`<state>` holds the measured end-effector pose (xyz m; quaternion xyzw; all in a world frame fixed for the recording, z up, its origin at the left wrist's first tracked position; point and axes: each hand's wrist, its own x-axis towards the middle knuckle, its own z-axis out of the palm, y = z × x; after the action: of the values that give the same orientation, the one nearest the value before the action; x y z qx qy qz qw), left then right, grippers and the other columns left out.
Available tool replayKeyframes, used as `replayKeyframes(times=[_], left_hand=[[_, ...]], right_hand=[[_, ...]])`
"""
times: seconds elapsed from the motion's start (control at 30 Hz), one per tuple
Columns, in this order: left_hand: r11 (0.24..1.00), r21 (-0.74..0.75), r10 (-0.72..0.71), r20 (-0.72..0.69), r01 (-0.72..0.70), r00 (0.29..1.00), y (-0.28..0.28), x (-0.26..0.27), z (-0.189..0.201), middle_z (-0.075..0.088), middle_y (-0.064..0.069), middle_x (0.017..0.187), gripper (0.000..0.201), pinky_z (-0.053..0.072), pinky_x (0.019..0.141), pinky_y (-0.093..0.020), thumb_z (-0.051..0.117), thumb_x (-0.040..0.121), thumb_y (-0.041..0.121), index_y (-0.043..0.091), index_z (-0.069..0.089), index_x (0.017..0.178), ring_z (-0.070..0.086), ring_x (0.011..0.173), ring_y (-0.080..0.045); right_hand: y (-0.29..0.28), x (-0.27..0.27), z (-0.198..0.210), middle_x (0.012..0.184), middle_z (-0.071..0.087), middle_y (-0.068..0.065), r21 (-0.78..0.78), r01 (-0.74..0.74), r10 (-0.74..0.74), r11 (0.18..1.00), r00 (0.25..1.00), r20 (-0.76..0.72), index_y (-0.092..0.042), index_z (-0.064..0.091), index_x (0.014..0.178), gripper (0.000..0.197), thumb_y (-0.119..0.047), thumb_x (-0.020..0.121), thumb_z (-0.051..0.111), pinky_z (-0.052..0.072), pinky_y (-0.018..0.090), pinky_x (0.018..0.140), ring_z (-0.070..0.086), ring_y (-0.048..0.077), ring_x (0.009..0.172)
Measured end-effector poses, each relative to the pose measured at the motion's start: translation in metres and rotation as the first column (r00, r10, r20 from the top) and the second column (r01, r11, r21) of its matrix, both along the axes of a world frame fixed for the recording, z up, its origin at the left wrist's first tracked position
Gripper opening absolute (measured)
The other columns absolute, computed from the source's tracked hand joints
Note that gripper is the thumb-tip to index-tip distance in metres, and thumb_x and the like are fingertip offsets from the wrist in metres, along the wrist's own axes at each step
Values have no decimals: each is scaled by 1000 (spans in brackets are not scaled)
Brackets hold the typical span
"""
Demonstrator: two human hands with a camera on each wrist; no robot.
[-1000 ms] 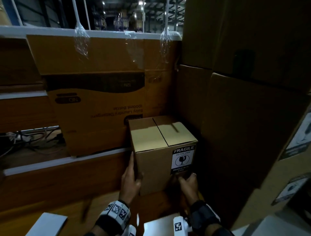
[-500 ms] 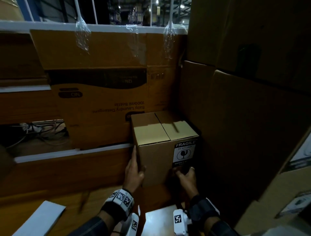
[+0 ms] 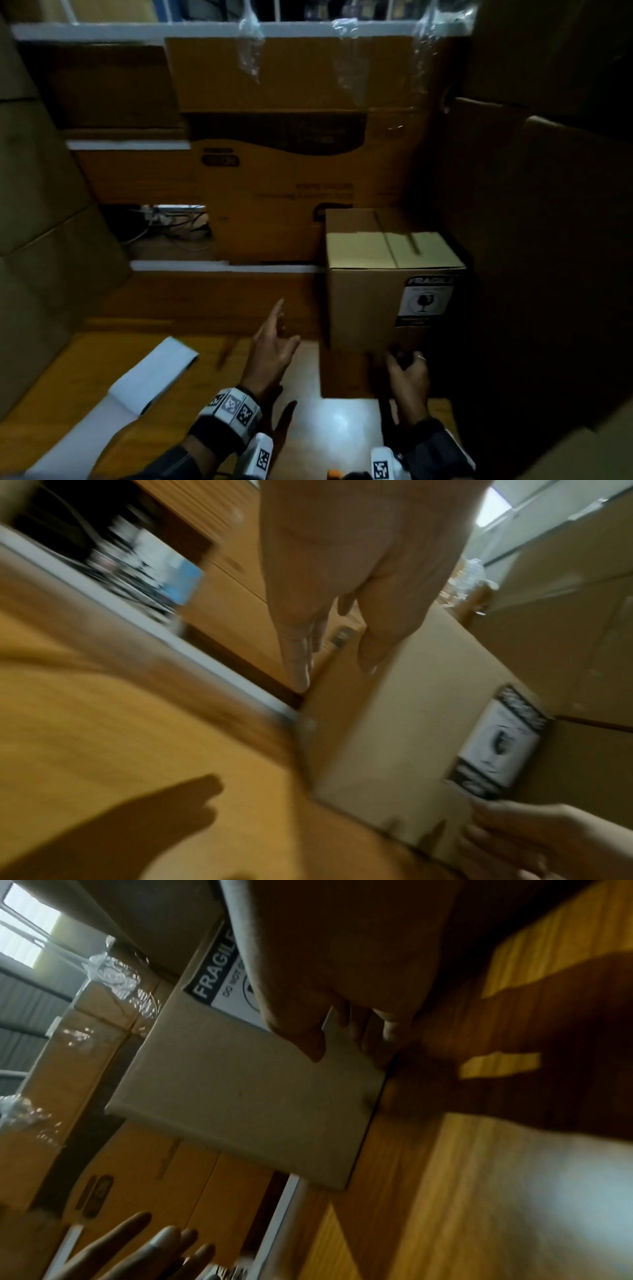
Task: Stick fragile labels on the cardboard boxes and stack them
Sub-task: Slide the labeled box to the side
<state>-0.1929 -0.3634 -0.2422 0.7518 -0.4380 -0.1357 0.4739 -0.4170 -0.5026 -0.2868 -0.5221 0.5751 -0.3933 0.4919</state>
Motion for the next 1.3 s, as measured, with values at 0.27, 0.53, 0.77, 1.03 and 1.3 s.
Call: replayKeyframes(times=[0.27,0.53,0.77,1.03,1.3], left_hand=[[986,18,165,107,-168,980,139,38,-16,45,21,144,58,51,101,-34,65,99,31,39,36,148,50,131,-8],[907,-85,420,100,-412,902,254,78,9,49,23,140,53,56,89,-27,66,99,28,47,43,142,50,123,9],[742,-286,650,87,-606,755,354,173,54,59,11,128,44,48,82,-6,62,98,31,36,51,141,56,115,5],[504,-448,847,85,-739,525,473,294,86,65,-1,116,30,49,80,-14,60,101,25,18,59,131,62,103,-14],[493,-303,848,-45,-816,529,519,357,68,55,-4,136,40,51,92,-34,61,100,33,25,52,138,56,117,-17]], right_hand=[[83,64,-7,104,70,9,106,-440,408,892,882,235,-17,67,111,11,-13,101,63,56,49,89,67,26,96],[154,149,7,103,73,6,-49,-679,673,733,713,197,-19,71,108,10,-17,100,65,59,38,79,70,24,98],[226,248,43,94,76,-4,-240,-765,799,598,591,108,-22,74,107,12,-17,98,67,61,45,87,72,12,92],[346,385,112,113,66,-16,-539,-804,914,252,382,-141,-32,68,113,17,-38,97,69,55,25,84,62,0,106],[437,478,153,162,32,3,-576,-817,791,-12,345,-505,-31,54,143,58,-50,91,71,32,38,110,25,22,148]])
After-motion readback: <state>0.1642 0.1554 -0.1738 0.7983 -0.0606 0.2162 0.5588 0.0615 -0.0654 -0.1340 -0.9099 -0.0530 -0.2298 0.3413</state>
